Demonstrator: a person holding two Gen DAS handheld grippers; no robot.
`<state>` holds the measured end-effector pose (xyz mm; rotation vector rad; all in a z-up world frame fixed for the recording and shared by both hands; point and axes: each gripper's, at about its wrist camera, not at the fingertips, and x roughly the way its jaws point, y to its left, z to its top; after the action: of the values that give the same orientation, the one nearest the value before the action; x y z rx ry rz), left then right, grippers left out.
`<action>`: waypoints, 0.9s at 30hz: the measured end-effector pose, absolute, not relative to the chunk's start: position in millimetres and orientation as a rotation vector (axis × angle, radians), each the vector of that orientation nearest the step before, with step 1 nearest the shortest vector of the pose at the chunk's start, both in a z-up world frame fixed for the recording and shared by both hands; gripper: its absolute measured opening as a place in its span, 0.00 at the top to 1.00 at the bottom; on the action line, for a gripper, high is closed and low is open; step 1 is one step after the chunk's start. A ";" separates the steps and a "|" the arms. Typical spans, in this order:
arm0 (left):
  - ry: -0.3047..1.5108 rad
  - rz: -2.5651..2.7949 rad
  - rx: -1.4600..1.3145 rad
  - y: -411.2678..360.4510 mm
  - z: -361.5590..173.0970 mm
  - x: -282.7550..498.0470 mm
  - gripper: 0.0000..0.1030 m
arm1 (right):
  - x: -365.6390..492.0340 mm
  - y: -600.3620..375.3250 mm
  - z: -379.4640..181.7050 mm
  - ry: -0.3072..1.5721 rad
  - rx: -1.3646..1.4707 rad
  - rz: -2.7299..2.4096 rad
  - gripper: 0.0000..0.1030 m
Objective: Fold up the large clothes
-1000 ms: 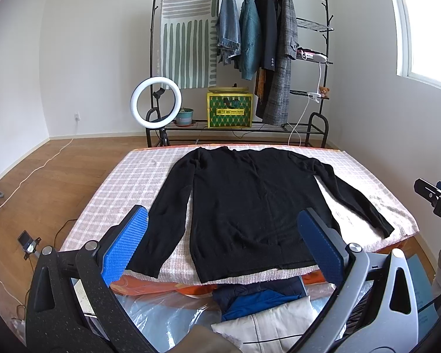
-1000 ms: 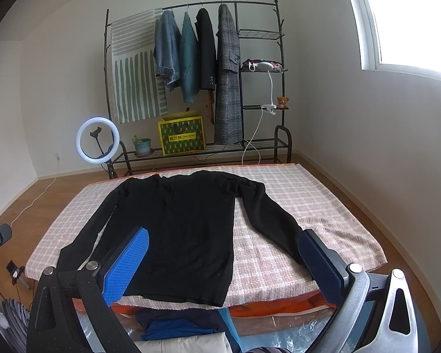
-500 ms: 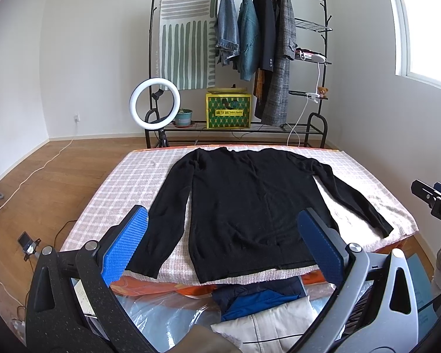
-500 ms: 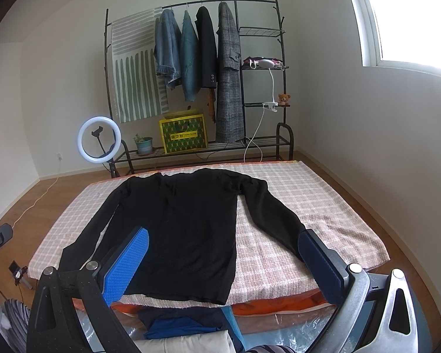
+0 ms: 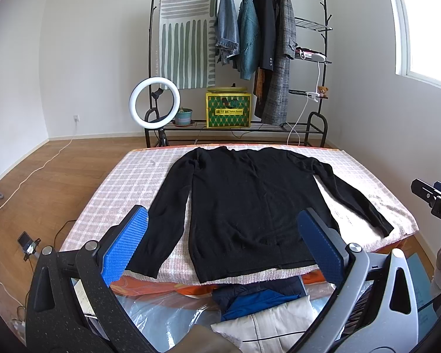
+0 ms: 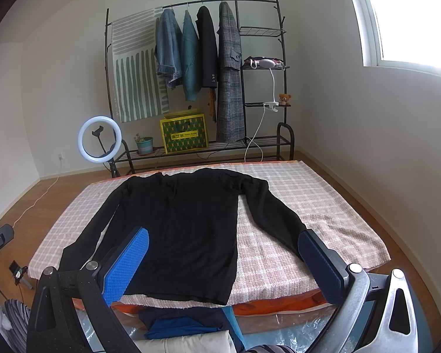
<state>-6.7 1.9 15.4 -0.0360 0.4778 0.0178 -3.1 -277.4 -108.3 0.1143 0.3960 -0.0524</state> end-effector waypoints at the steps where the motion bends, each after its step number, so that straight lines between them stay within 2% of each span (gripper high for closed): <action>1: 0.478 0.018 -0.035 2.2 16.1 -6.9 0.00 | -3.1 -277.4 -108.2 0.396 0.114 -0.053 0.00; 27: 0.491 0.036 -0.029 11.9 10.1 -4.8 0.00 | 16.7 -260.3 -110.5 0.404 0.096 -0.020 0.00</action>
<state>-4.8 11.9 10.1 -0.0286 0.4908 0.0361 16.7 -260.3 -110.5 0.0958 0.4041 -0.0197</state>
